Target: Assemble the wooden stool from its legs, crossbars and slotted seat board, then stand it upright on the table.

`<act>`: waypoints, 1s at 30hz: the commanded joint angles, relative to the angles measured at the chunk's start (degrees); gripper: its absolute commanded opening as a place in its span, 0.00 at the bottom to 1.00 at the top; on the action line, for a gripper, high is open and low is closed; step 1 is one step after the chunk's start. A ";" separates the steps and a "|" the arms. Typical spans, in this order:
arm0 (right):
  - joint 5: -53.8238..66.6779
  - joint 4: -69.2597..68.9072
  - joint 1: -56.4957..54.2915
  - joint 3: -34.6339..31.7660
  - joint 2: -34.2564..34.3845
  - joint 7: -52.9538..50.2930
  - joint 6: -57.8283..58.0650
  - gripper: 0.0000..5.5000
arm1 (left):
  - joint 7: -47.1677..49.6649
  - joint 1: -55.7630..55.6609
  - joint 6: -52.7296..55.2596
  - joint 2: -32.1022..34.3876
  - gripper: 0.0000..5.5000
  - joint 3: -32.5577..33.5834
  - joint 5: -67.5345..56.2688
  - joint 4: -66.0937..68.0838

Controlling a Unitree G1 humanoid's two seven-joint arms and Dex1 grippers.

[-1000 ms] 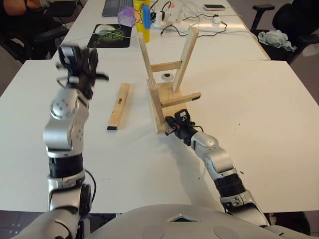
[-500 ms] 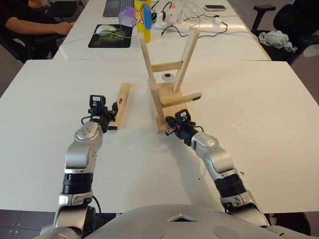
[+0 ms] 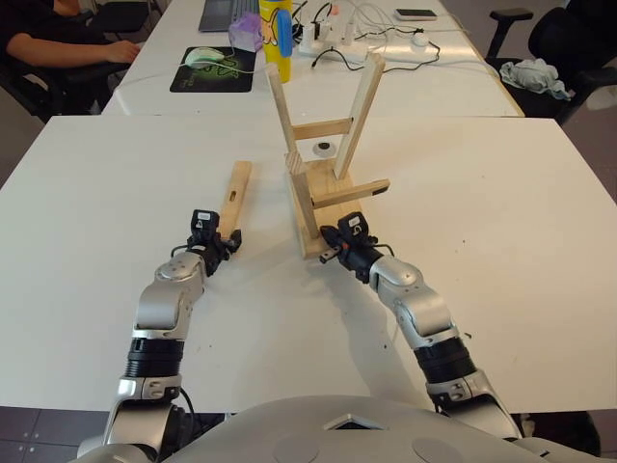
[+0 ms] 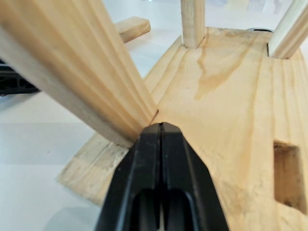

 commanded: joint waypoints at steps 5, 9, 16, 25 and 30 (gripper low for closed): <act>-0.33 1.86 5.45 0.90 -1.04 0.97 4.44 0.00 | -1.70 -0.01 1.20 0.45 0.44 0.20 0.39 2.53; 1.77 -5.84 6.54 -1.00 -1.94 1.69 5.55 0.00 | -2.38 0.54 0.34 1.22 0.37 -0.24 1.35 2.37; 6.30 -19.34 10.08 -13.97 -6.41 1.35 4.40 0.00 | -0.32 0.34 -4.88 1.22 0.37 4.28 1.66 1.96; -0.15 -1.24 6.02 -14.16 -7.49 -0.35 -0.46 0.00 | 0.57 -4.08 -11.32 2.11 0.37 7.72 2.38 4.47; -1.76 3.22 5.15 -8.96 -5.46 1.49 -2.03 0.00 | 0.20 -7.94 -16.65 2.05 0.37 9.26 1.26 4.98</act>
